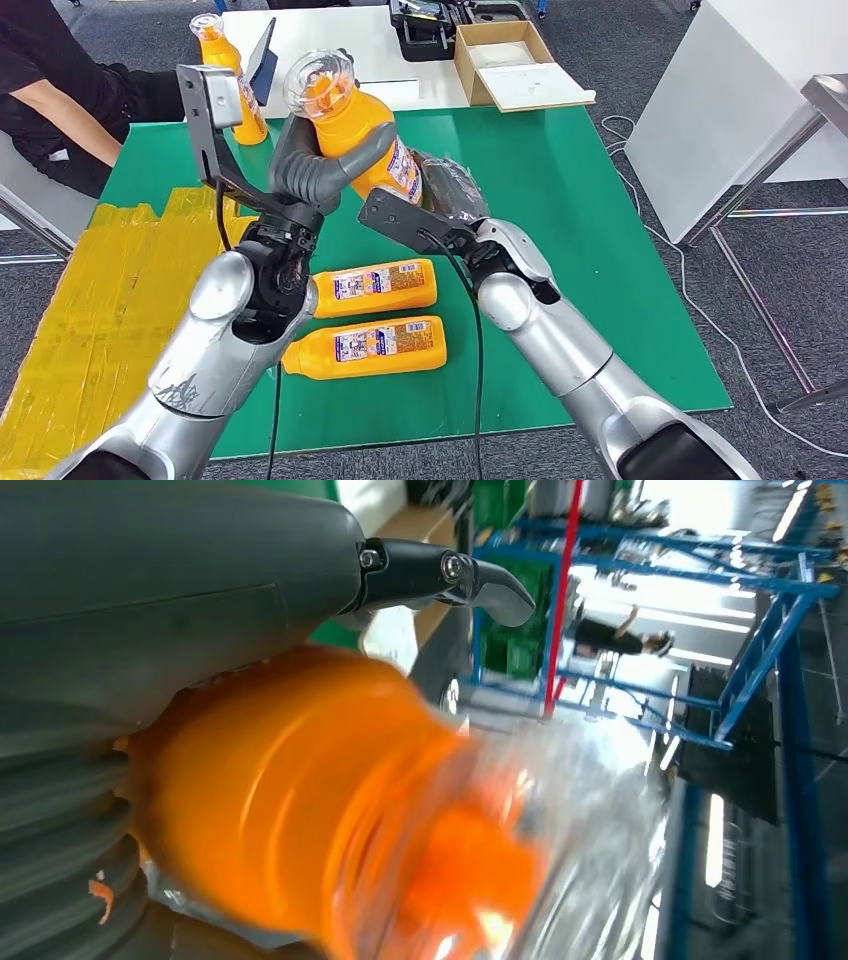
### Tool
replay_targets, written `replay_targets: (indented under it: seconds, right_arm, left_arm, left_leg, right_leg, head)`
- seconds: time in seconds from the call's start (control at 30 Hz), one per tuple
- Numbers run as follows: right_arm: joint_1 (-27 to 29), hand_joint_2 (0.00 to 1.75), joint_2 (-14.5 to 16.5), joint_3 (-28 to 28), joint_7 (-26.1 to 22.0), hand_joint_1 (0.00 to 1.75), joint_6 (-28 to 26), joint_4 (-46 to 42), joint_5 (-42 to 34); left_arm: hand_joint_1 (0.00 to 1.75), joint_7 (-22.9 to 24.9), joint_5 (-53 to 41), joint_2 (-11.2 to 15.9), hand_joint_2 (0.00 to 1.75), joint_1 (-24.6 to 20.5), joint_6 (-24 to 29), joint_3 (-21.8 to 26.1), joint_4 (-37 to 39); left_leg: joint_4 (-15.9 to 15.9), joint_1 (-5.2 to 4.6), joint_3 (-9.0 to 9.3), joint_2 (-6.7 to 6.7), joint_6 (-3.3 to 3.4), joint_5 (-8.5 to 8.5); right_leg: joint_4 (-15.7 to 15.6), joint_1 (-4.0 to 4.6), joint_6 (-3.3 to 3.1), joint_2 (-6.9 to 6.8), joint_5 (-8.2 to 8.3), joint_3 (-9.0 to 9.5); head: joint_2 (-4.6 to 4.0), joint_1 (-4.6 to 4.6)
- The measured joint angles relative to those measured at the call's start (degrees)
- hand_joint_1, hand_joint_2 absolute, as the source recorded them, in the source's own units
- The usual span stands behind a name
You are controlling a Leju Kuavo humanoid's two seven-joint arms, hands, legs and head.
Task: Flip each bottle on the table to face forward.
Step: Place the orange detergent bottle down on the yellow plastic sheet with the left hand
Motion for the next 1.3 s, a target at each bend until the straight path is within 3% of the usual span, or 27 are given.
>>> replay_targets:
  seconds: [0.23,0.67,0.7,0.8,0.83,1.3]
  right_arm:
    - [0.42,1.75,-0.27,-0.88,0.71,1.75,-0.26,-0.51,0.74]
    - [1.56,1.75,-0.39,-2.25,0.73,1.75,0.70,-1.73,2.57]
    - [1.70,1.75,-0.40,-2.35,0.72,1.75,0.80,-1.77,2.60]
    - [2.11,1.75,-0.38,-2.62,0.70,1.75,0.94,-1.78,2.64]
    - [2.22,1.75,-0.38,-2.69,0.69,1.75,0.97,-1.78,2.64]
    - [2.42,1.75,-0.38,-2.69,0.62,1.75,1.11,-1.78,2.62]
  left_arm:
    - [0.00,-0.44,-9.15,0.32,1.75,0.02,0.96,-3.26,0.10]
    - [0.00,0.58,-16.32,0.38,1.75,0.10,-0.58,-3.37,1.56]
    - [0.19,0.60,-16.09,0.38,1.75,0.12,-0.90,-3.27,1.77]
    - [1.50,0.61,-15.10,0.39,1.75,0.15,-1.90,-3.02,2.32]
    - [1.75,0.64,-14.77,0.39,1.75,0.15,-2.18,-2.97,2.48]
    - [1.75,1.19,-12.50,0.42,1.75,-0.42,-3.63,-2.57,3.56]
  left_leg:
    - [0.00,0.00,0.01,0.01,0.00,0.00]
    - [0.00,0.00,0.01,0.01,0.00,0.00]
    - [0.00,0.00,0.01,0.01,0.00,0.00]
    - [0.00,0.00,0.00,0.01,0.00,0.00]
    - [0.00,0.00,0.00,0.01,0.00,0.00]
    - [0.00,0.00,-0.01,0.00,0.00,0.00]
  right_leg:
    - [0.00,0.00,0.00,0.00,0.00,-0.01]
    - [0.00,0.00,0.00,0.00,0.00,-0.01]
    - [0.00,0.00,0.00,0.00,0.00,-0.01]
    - [0.00,0.00,0.00,0.00,0.00,-0.01]
    - [0.00,0.00,0.00,0.00,0.00,-0.01]
    - [0.00,0.00,0.00,0.00,0.00,0.00]
  head:
    - [0.00,-0.01]
    - [0.00,0.00]
    - [0.00,-0.01]
    - [0.00,-0.01]
    - [0.00,-0.01]
    - [0.00,-0.01]
